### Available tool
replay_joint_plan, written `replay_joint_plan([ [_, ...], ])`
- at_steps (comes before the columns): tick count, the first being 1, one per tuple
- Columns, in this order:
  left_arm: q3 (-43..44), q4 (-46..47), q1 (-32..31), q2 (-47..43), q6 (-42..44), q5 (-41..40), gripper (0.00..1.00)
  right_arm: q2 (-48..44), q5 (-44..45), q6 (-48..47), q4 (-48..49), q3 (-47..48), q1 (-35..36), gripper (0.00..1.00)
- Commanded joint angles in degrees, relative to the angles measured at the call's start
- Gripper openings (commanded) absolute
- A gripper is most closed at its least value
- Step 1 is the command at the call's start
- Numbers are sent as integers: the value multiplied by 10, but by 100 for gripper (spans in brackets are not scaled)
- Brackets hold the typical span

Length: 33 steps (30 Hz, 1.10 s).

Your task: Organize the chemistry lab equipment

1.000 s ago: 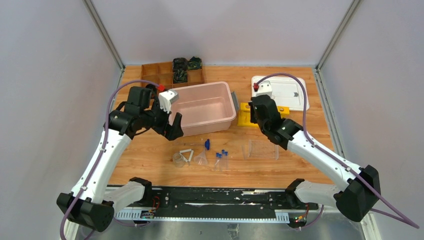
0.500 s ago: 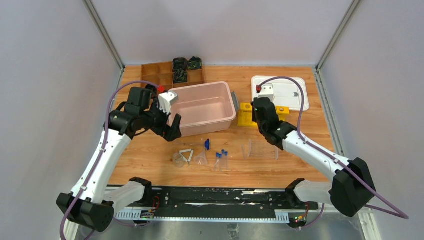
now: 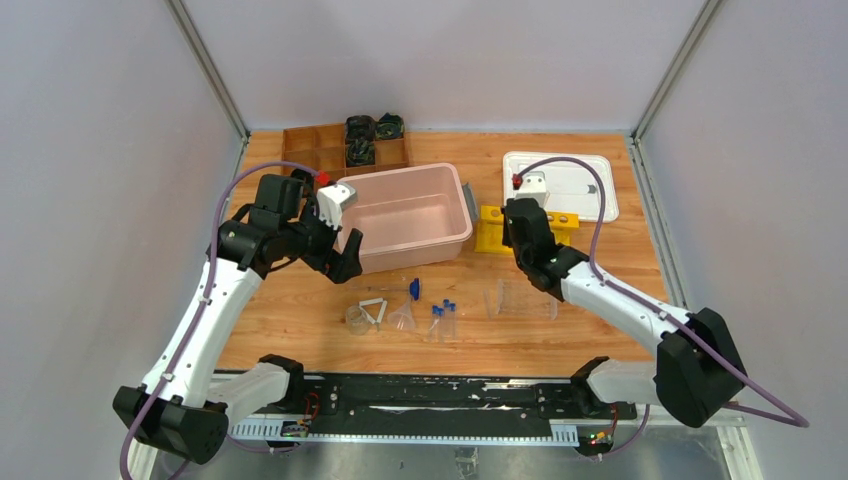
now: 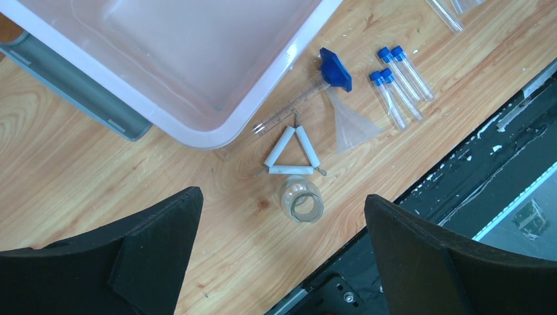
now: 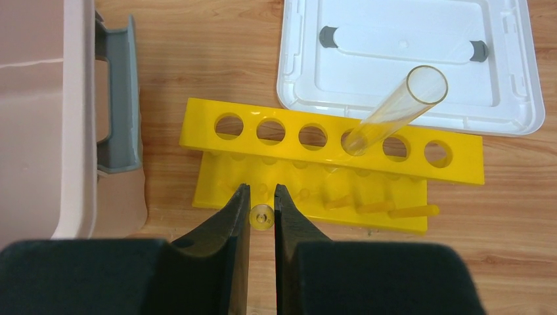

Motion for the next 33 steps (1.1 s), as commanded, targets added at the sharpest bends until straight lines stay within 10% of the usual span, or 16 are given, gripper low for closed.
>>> replay_joint_plan([
  [1,19,-3,-2,-13,7,10,100,8,-3,15,28,-7,-12,0],
  [33,23,-3,-2,-22,20,20,100,47,-7,12,73,-11,-24,0],
])
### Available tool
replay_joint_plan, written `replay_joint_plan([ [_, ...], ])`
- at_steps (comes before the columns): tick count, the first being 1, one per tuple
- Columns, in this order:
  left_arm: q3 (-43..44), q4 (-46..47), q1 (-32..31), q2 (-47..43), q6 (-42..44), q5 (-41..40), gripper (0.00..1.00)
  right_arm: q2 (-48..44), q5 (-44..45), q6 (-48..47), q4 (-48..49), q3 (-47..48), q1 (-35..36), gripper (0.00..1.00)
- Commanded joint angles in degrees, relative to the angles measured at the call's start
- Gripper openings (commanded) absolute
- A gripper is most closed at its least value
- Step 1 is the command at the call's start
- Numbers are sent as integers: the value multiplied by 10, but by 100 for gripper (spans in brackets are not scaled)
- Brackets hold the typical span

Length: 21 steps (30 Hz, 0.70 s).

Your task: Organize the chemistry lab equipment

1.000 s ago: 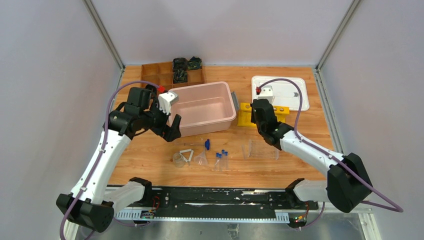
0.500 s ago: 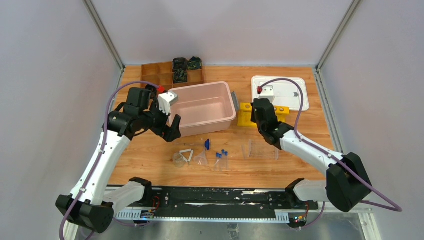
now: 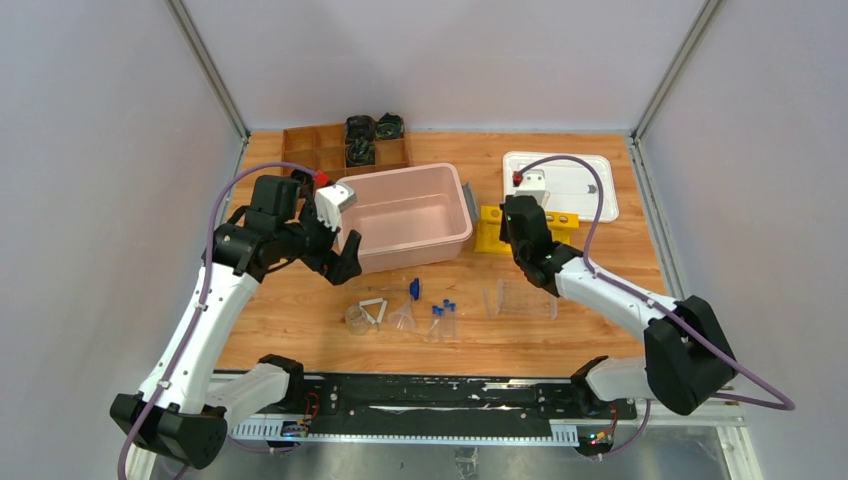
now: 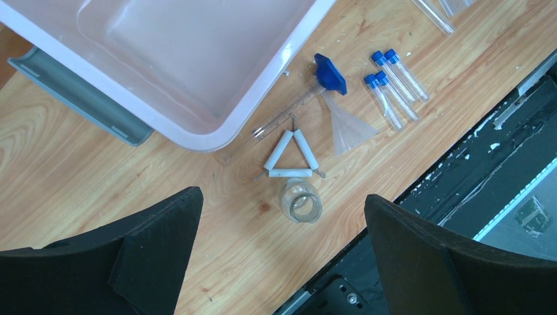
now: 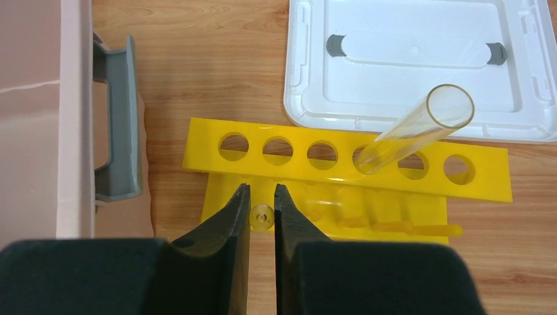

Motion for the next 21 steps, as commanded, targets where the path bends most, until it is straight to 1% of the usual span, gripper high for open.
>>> replay_joint_plan([
  [1,19,-2,-2,-8,9,9,100,12,7,-3,21,-7,-9,0],
  [11,19,-2,-3,-7,14,8,100,28,17,-1,27,-22,-10,0],
  [17,19,-2,-2,-5,15,6,100,45,1,4,30,-23,-9,0],
  [21,19,-2,-2,-7,18,4,100,46,-15,15,12,-18,-10,0],
])
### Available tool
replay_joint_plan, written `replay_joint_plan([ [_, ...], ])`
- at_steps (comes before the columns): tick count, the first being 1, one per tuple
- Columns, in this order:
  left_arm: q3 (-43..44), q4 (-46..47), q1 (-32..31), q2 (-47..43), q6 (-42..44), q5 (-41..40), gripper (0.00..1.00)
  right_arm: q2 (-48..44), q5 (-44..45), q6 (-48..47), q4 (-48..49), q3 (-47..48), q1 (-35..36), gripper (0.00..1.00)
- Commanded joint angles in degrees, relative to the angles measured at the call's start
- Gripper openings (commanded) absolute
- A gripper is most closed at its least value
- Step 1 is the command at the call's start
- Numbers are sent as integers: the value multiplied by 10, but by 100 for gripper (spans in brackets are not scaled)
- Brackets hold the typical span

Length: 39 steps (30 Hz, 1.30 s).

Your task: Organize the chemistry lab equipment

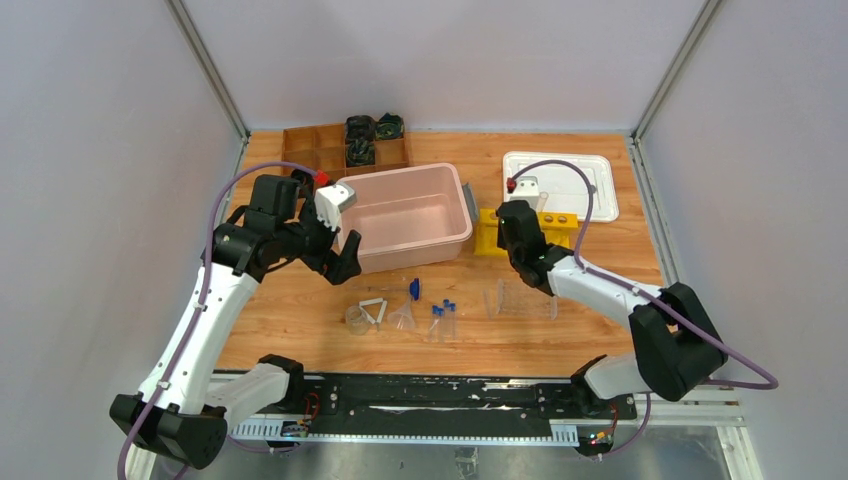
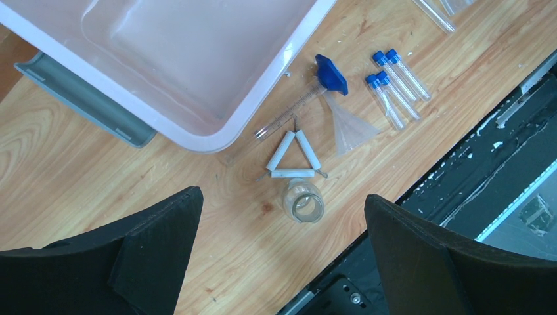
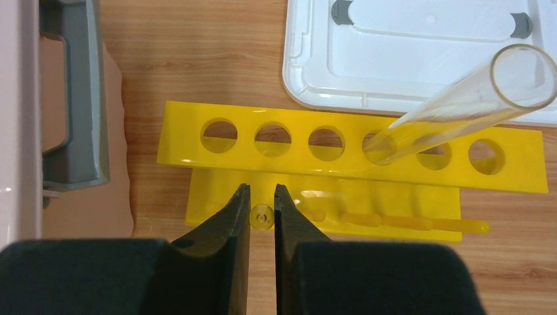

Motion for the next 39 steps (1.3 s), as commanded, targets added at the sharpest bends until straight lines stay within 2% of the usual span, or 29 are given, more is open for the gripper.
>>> replay_joint_plan([
  [1,16,0,-2,-7,13,4,100,2,-14,18,-12,-4,-7,0],
  [12,21,0,-2,-3,12,7,100,-9,-26,44,-18,-23,-7,0],
  [26,23,-1,-2,-7,17,5,100,39,10,51,-27,34,-20,0],
  [28,27,-8,-2,-6,22,9,100,42,0,52,-28,35,-20,8],
  [32,32,-16,-2,-8,25,5,100,29,-9,70,-53,36,-19,31],
  [38,33,-16,-2,-9,21,6,100,-43,-12,97,-132,43,-4,55],
  [39,34,-16,-2,-9,21,7,100,-53,-7,100,-160,47,4,56],
])
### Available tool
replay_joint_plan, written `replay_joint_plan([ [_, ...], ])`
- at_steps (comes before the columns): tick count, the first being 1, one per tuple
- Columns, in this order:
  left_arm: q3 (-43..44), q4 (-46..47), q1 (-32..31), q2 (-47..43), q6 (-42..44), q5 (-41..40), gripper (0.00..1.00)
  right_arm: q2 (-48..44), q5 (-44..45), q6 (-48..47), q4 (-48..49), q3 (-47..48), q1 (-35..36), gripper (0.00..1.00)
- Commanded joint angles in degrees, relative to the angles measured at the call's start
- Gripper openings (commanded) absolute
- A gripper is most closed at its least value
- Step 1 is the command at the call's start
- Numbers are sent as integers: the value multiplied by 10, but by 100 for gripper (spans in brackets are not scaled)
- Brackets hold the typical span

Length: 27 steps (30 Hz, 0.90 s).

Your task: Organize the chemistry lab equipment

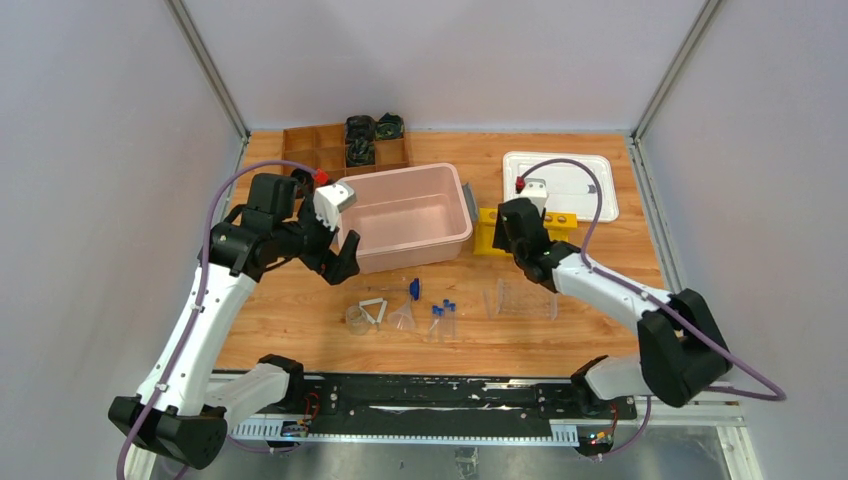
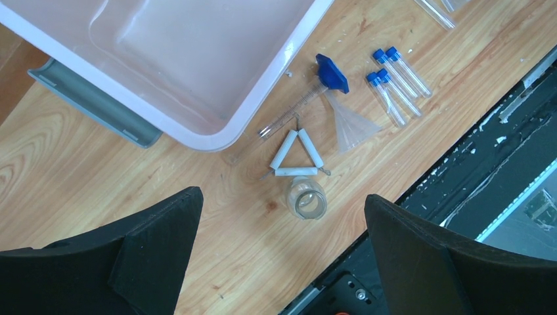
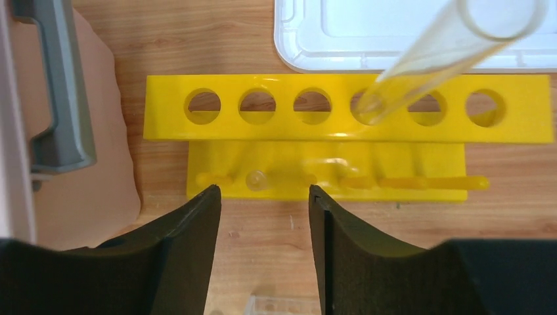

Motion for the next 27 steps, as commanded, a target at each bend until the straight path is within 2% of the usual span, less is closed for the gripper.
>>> replay_joint_plan([
  [1,19,-3,-2,-9,4,6,100,-67,18,34,-99,32,23,56],
  [7,25,-6,-2,-9,3,3,100,-92,4,83,-205,34,96,45],
  [13,27,-11,-2,-16,3,-1,100,-74,-35,131,-233,5,152,37],
  [19,27,-13,-2,-27,0,-1,100,-14,-41,151,-242,7,191,37],
  [27,28,-21,-2,-36,2,-4,100,50,-9,178,-255,10,201,39],
])
